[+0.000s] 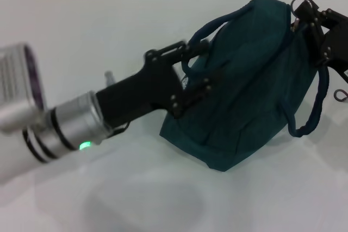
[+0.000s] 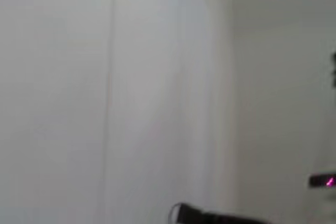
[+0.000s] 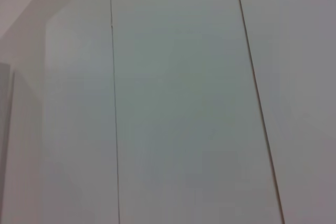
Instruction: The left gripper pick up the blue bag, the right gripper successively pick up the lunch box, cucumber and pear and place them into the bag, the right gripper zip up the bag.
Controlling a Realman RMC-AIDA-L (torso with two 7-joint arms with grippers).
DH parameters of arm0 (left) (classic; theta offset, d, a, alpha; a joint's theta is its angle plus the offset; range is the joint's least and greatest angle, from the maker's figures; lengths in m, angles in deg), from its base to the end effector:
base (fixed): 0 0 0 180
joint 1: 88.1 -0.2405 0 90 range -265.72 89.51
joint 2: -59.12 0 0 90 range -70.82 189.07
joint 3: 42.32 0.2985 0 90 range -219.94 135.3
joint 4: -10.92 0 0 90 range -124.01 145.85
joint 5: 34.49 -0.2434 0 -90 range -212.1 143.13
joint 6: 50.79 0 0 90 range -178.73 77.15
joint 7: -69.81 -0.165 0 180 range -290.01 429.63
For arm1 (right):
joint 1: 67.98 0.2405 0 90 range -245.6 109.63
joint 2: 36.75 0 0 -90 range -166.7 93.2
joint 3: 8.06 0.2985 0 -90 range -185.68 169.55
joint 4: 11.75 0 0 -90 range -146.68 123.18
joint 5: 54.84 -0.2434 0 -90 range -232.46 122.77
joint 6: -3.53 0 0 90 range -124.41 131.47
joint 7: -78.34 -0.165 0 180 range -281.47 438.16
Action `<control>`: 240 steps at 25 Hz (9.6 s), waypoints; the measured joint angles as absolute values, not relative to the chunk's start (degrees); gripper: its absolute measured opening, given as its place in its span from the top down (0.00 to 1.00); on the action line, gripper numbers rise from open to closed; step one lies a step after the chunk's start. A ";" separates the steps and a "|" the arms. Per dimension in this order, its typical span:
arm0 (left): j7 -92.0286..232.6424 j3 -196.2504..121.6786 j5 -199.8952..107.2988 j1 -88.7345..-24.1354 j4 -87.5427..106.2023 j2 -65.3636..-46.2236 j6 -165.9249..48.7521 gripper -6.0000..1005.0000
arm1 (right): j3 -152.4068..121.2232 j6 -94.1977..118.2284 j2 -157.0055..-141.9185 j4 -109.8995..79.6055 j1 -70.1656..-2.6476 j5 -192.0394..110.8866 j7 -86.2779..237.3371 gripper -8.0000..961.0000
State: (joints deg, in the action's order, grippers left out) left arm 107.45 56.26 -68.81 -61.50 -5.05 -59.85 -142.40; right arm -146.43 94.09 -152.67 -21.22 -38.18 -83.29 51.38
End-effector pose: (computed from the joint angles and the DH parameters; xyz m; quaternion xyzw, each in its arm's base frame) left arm -0.2504 0.3273 -0.1032 -0.8542 -0.0617 -0.4823 0.1840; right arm 0.2789 0.3674 -0.0598 -0.7781 0.0971 0.5010 0.3662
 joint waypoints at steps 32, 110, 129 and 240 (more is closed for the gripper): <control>128.72 54.81 -87.57 -52.28 -19.32 -60.02 -119.81 0.69 | -145.96 96.30 -152.22 -20.71 -39.53 -82.51 52.24 0.95; 115.25 41.53 -92.85 -62.00 -20.49 -58.76 -129.80 0.93 | -142.43 84.29 -152.04 -17.62 -38.02 -70.39 45.02 0.57; 115.63 39.17 -92.22 -62.43 -20.23 -59.28 -129.98 0.90 | -136.44 86.10 -152.33 -17.52 -41.30 -71.00 50.78 0.98; 166.67 30.48 -125.75 -54.24 -37.41 -59.83 -120.23 0.38 | -137.75 99.87 -149.79 -8.08 -38.56 -60.39 43.26 0.65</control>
